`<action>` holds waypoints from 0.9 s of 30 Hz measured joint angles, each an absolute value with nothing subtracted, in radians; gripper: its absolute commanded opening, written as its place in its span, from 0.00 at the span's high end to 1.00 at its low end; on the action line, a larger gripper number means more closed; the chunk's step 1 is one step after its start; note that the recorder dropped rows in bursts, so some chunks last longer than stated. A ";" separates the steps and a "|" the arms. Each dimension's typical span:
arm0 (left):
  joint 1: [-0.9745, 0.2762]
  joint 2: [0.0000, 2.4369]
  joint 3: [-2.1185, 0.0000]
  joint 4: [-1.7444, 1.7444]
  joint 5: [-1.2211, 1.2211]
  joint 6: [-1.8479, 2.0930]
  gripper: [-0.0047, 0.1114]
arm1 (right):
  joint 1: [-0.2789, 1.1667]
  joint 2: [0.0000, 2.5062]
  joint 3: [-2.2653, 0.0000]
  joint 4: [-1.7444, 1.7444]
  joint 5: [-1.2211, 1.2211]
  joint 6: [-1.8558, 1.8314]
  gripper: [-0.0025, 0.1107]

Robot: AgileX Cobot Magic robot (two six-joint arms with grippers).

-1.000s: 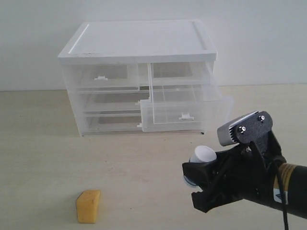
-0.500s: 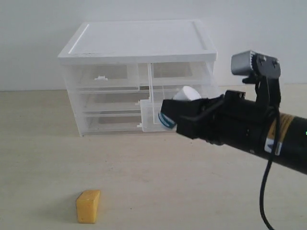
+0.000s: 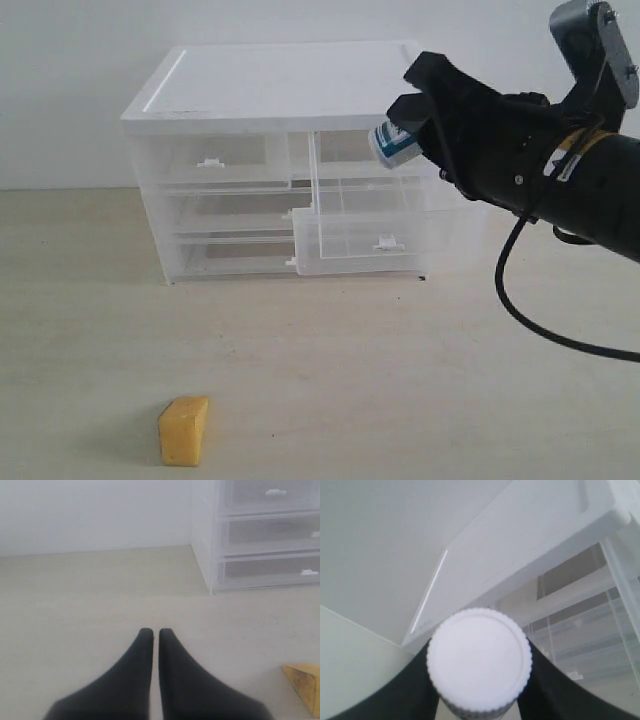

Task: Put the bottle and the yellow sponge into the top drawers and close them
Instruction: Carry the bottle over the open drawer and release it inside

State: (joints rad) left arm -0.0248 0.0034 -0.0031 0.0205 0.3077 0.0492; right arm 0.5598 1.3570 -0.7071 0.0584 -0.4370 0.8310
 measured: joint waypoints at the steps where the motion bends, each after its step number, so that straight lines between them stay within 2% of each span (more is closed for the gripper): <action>1: -0.025 0.003 -0.003 0.020 0.308 0.049 0.92 | 0.560 1.357 -0.710 0.086 -0.435 0.831 0.98; 10: -0.025 0.003 -0.003 0.020 0.308 0.049 0.92 | 0.560 1.391 -0.715 0.197 -0.427 0.975 0.98; 17: -0.025 0.003 -0.003 0.020 0.308 0.049 0.92 | 0.560 1.479 -0.715 0.080 -0.516 1.259 0.98; 20: -0.025 0.003 -0.003 0.020 0.308 0.049 0.92 | 0.560 1.482 -0.715 0.057 -0.562 1.321 0.87; 27: -0.025 0.003 -0.003 0.020 0.308 0.049 0.92 | 0.560 1.490 -0.715 0.081 -0.540 1.292 0.45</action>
State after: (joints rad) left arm -0.0248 0.0034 -0.0031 0.0205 0.3077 0.0492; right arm 0.5598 1.4898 -0.7148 0.0807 -0.5397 1.2920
